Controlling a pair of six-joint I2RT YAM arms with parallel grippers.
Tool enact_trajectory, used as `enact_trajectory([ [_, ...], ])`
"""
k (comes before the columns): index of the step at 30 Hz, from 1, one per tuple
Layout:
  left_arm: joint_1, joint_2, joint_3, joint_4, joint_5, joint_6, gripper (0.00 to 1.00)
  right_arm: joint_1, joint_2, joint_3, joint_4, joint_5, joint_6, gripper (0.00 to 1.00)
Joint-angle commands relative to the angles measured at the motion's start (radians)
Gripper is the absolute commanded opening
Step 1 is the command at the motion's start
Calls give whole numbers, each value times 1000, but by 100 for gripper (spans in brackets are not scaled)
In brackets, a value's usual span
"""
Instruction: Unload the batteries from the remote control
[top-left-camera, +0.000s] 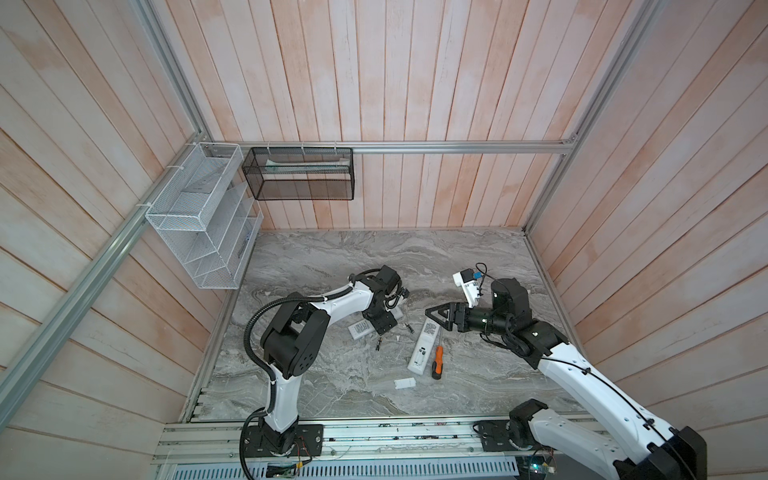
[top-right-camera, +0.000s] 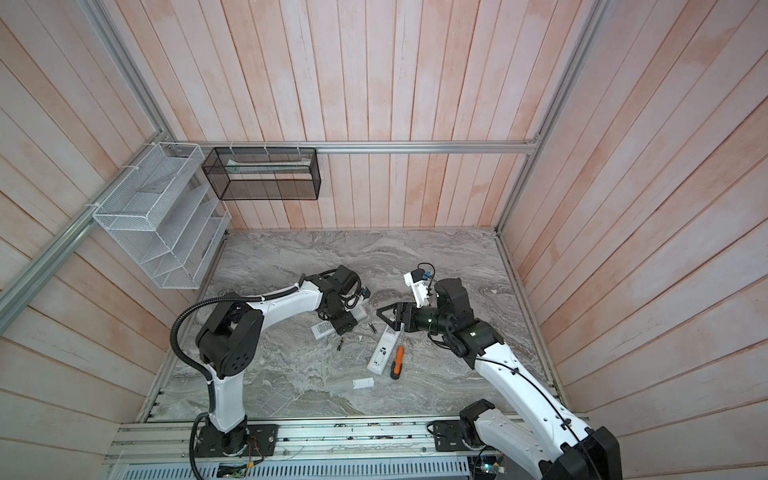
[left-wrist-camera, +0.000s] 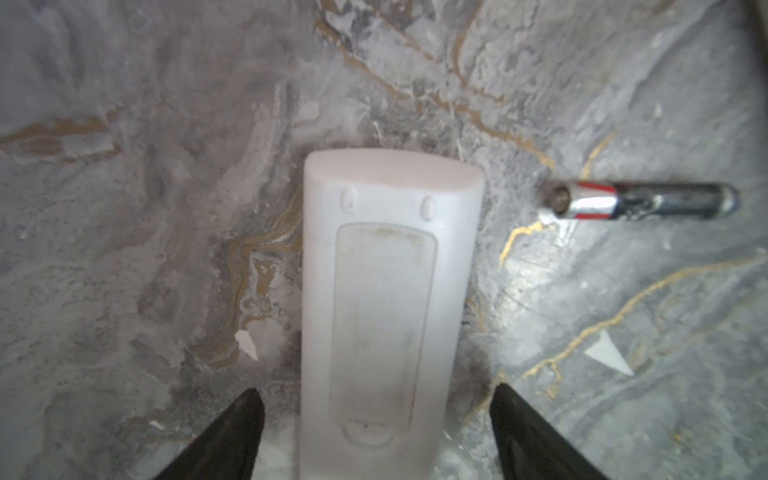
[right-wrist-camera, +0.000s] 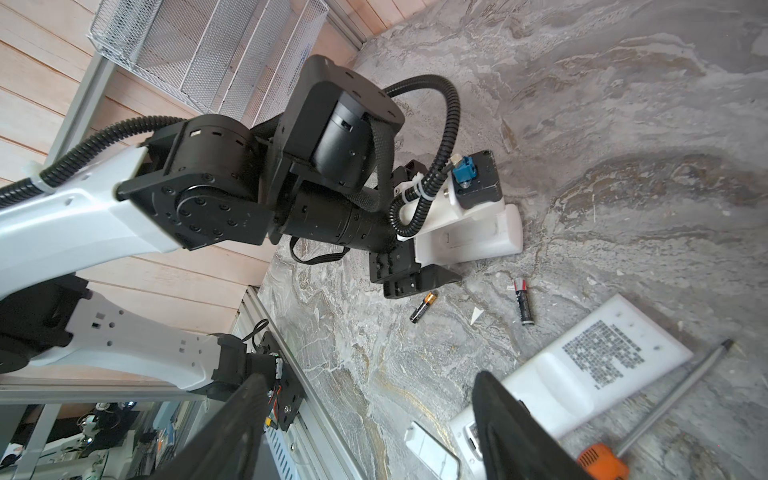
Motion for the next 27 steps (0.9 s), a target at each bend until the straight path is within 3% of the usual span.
enact_trajectory([
  [1,46,-126,-37,57,86,-55,99,-2,21,61,-8,55,-94,80],
  [5,174,-346,-168,203,256,-278,100,18,57,85,64,103,-317,84],
  [7,252,-484,-285,329,387,-430,100,46,79,82,107,64,-525,86],
  [9,332,-636,-438,482,474,-656,100,84,125,104,84,59,-778,96],
  [13,441,-864,-716,776,616,-988,100,133,312,286,-142,61,-1222,98],
  [16,507,-949,-802,757,624,-1173,100,160,493,460,-302,104,-1416,98],
  [17,533,-954,-820,762,673,-1230,100,163,558,523,-351,110,-1461,98],
  [21,595,-919,-865,785,818,-1317,100,179,781,727,-503,190,-1587,97],
  [27,642,-898,-845,680,877,-1199,100,223,1033,976,-718,319,-1713,94],
])
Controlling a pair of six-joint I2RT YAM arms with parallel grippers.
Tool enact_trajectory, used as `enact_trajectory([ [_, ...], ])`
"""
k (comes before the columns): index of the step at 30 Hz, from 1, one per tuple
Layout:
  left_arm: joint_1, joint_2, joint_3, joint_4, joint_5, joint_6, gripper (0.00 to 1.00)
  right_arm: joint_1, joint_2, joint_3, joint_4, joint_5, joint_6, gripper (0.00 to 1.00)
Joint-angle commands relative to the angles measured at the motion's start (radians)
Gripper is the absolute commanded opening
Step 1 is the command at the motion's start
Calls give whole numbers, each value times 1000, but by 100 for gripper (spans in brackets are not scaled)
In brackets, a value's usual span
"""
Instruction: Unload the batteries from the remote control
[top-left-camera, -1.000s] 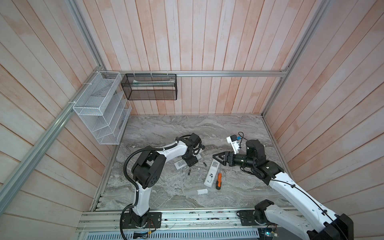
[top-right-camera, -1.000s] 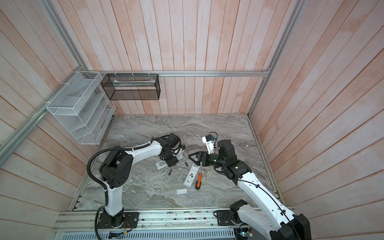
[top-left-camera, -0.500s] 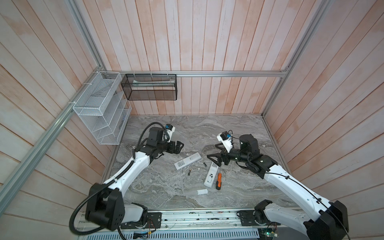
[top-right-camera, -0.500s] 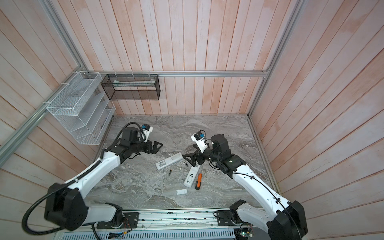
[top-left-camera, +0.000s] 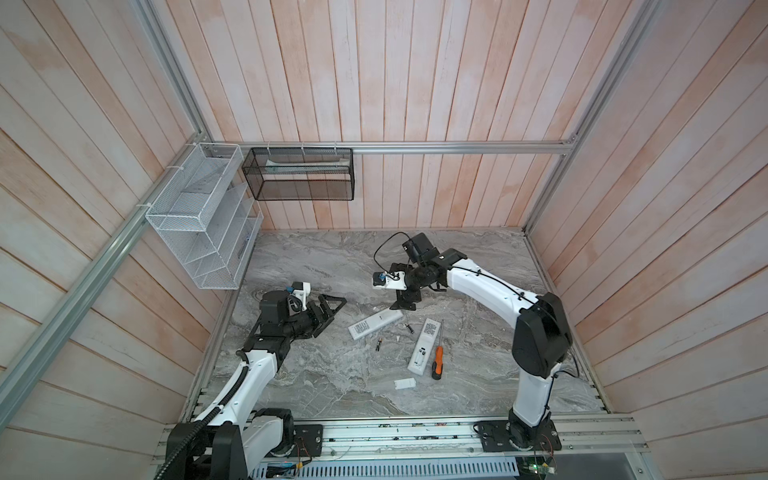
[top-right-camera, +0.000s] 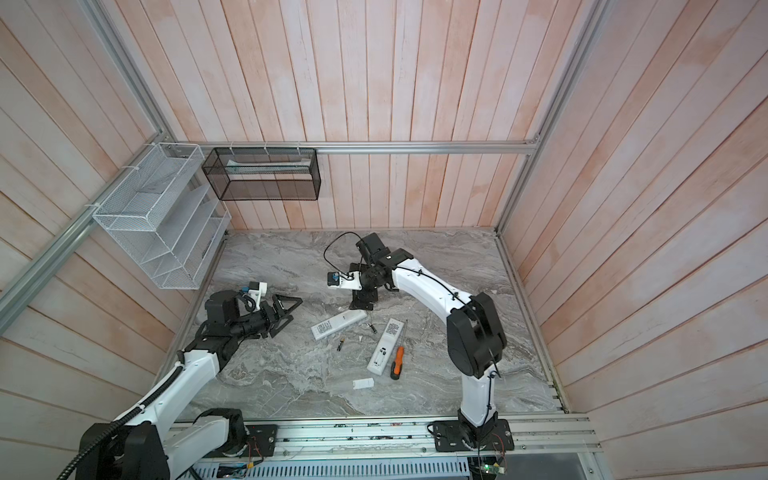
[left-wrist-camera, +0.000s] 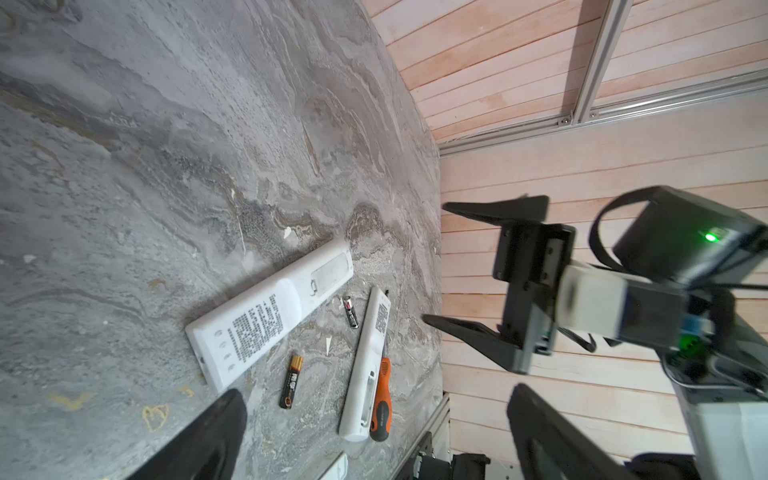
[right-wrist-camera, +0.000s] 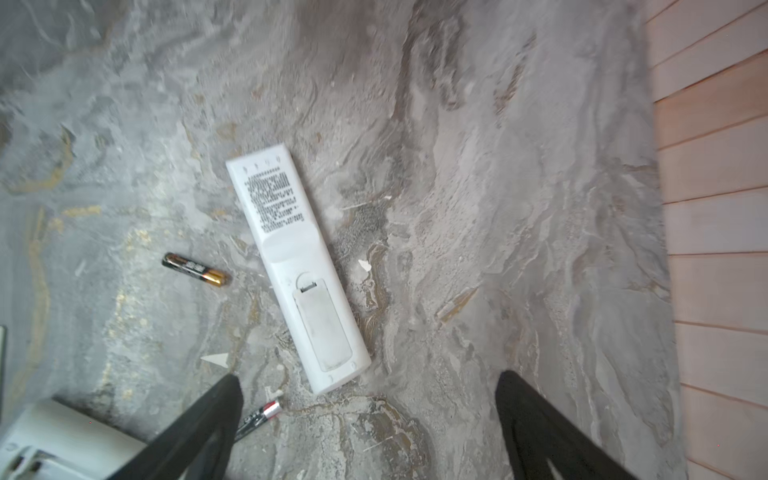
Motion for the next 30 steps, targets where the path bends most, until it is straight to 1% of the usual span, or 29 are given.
enact_trajectory([
  [1,28,1,23,-37,79,44,100,23,69,69,-194,75,-134,94],
  [5,65,25,64,-137,71,166,100,28,146,112,-202,78,-156,94],
  [11,108,90,54,-161,128,235,100,31,245,179,-215,100,-163,94],
  [17,157,109,42,-200,144,303,100,34,317,227,-206,115,-139,94],
  [22,163,112,37,-188,158,301,100,47,372,266,-196,149,-103,92],
  [26,163,107,30,-182,161,298,100,57,395,288,-192,165,-76,88],
  [30,164,104,29,-180,161,296,100,68,404,278,-198,174,-60,84],
])
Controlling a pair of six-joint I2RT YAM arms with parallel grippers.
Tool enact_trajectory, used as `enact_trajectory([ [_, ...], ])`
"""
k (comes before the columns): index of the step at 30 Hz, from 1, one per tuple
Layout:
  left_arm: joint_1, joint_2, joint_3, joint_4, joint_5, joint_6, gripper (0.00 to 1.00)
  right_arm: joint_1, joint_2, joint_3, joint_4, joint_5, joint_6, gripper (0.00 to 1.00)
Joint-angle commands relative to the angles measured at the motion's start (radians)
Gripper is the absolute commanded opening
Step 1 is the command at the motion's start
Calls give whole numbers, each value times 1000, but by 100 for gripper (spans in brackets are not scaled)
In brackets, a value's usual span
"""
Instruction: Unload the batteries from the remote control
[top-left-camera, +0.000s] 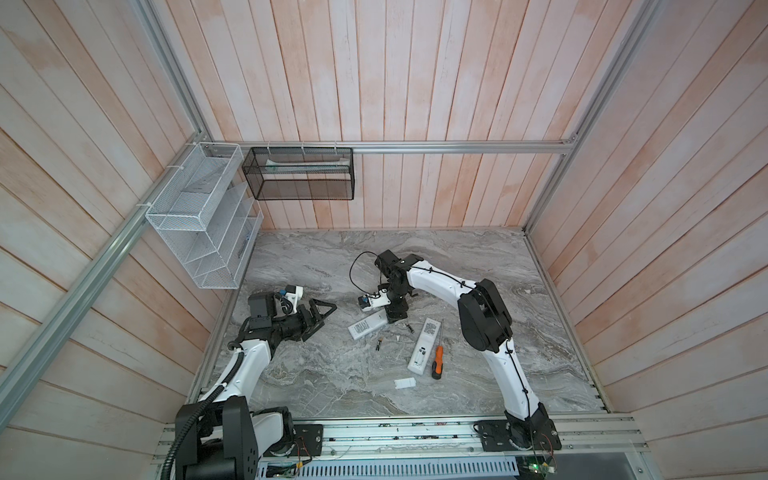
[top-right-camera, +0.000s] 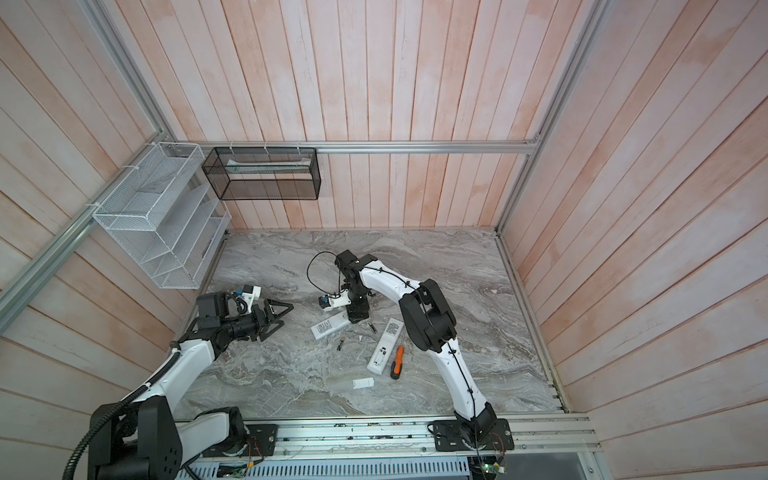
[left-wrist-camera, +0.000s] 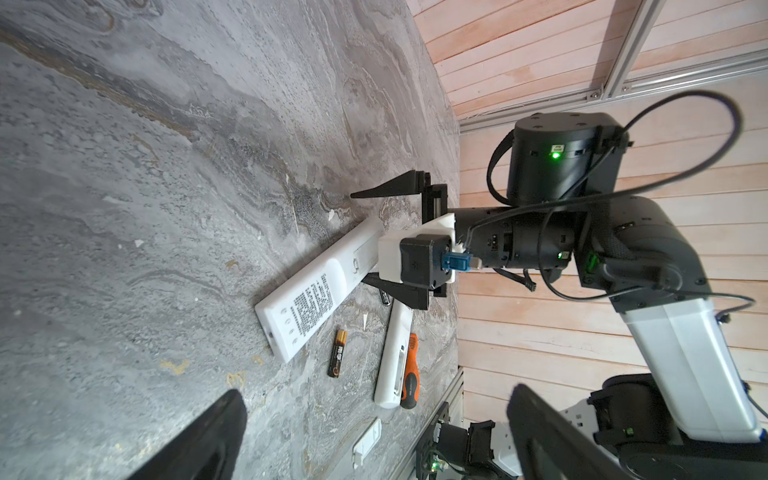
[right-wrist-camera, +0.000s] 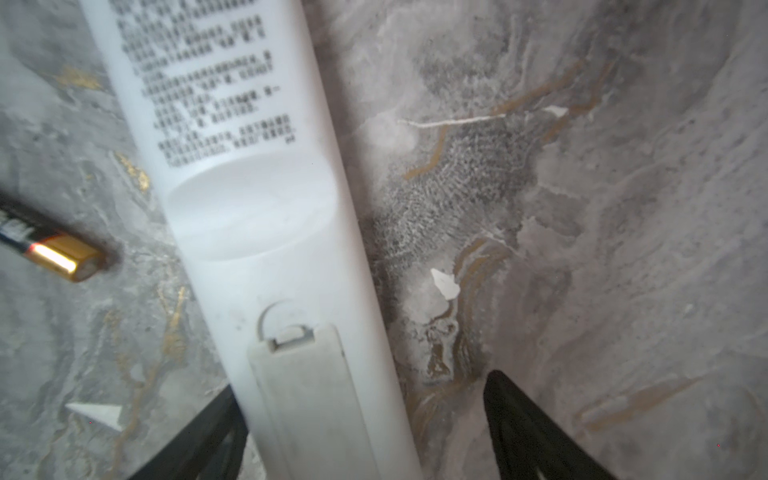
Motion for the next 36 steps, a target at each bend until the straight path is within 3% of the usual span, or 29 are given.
enact_trajectory([
  [1,3,-2,-17,3,18,22,100,16,32,8,-15,18,29,82],
  [18,3,10,-14,-5,24,16,100,21,-6,-46,-29,-41,34,55],
  [29,3,8,-2,12,67,-5,100,-6,-234,-310,210,-198,147,45],
  [36,-10,-13,-20,121,111,-94,100,-27,-390,-490,345,-266,206,45],
])
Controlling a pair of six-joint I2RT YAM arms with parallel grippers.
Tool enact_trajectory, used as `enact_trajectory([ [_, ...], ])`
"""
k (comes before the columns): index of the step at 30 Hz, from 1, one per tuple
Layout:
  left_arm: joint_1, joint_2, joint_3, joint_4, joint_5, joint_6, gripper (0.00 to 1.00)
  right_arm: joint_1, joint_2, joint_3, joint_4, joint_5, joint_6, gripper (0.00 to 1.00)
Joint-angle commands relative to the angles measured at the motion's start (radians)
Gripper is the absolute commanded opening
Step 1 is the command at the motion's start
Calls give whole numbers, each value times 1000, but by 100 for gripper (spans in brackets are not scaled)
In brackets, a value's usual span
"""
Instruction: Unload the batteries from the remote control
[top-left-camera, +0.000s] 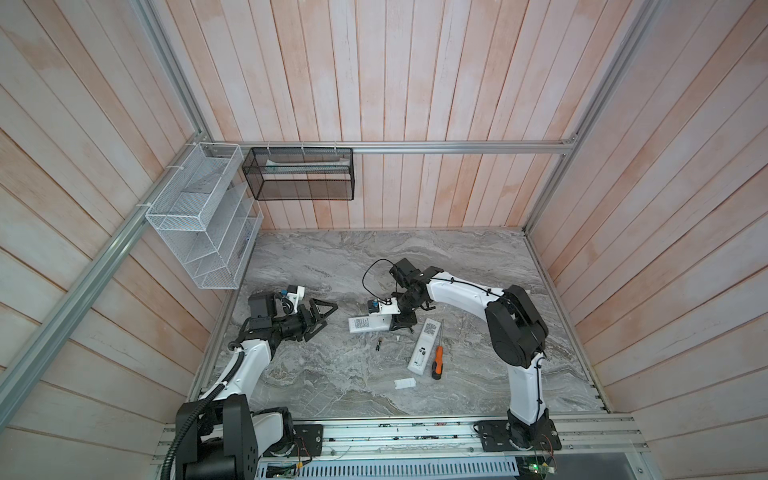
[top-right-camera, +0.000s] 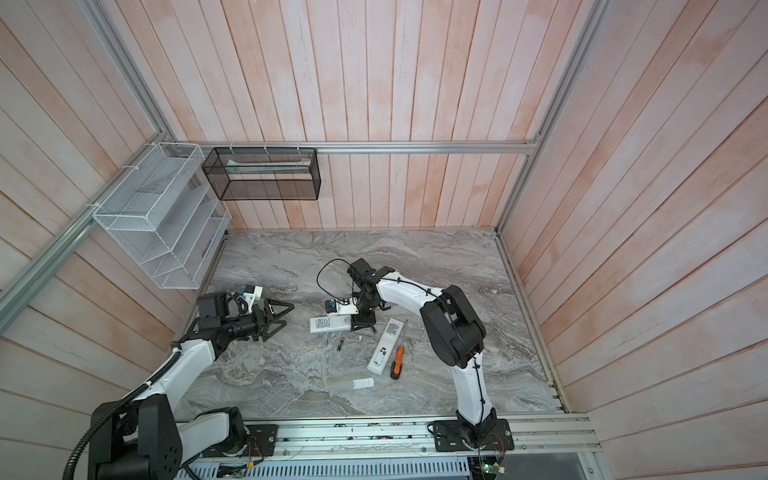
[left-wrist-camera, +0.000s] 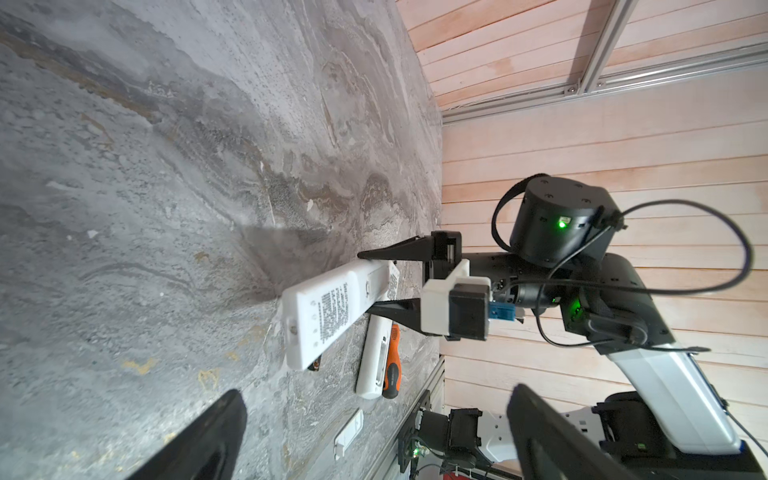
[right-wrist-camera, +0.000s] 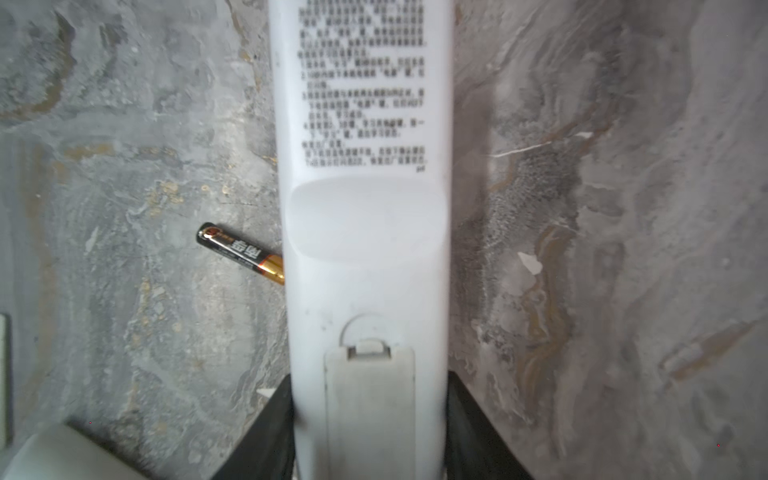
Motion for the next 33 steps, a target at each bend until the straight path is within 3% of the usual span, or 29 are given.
enact_trajectory([
  [1,-18,-24,-11,71,34,-41,100,-13,-73,-51,98,-85,53,45],
  [10,-173,32,46,119,-17,-89,88,-19,-206,-158,157,-159,88,44],
  [20,-241,66,74,135,-48,-106,57,-14,-275,-220,180,-179,109,44],
  [28,-290,91,97,121,-57,-90,39,-11,-267,-214,172,-177,118,44],
  [33,-291,98,114,91,-64,-64,21,-11,-261,-212,174,-174,127,44],
])
